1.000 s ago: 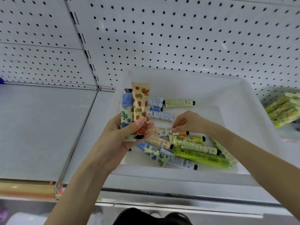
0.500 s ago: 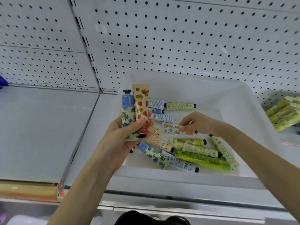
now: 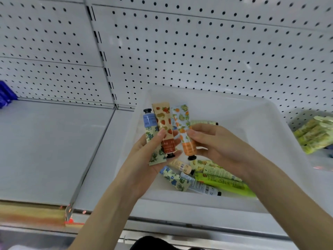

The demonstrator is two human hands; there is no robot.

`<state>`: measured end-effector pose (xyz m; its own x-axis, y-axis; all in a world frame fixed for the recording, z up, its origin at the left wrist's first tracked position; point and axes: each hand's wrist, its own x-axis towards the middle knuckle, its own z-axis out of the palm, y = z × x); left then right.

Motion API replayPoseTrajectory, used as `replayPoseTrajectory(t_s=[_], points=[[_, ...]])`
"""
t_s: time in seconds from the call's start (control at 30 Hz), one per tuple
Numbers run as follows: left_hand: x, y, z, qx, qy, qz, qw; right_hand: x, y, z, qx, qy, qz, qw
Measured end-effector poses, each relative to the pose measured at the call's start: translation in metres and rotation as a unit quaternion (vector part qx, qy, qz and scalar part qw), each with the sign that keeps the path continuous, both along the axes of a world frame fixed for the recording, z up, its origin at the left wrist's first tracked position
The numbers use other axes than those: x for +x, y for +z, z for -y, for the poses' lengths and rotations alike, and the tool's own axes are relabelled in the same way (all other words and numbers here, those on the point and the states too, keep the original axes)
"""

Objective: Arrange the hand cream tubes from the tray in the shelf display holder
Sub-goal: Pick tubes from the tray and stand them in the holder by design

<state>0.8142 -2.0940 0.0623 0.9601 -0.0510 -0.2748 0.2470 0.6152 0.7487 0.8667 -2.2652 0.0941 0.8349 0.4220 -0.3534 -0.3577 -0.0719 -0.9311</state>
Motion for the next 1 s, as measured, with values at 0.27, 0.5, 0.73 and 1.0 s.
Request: replayPoseTrajectory(t_s=[0.27,0.5,0.73,1.0], points=[[-0.005,0.005,-0.007,0.067,-0.004,0.017,0.998,-0.011,-0.002,-0.035,-0.019,-0.056,0.068,0.996],[-0.011,0.009,-0.007,0.063,0.033,-0.003,0.997,-0.02,-0.006,-0.048,-0.016,-0.053,0.113,0.992],[-0.015,0.013,-0.023,0.092,0.082,0.004,0.992,-0.001,-0.002,-0.024,-0.009,-0.046,0.141,0.989],[-0.014,0.02,-0.053,0.131,0.127,0.029,0.983,0.051,-0.058,-0.018,-0.252,0.061,0.185,0.948]])
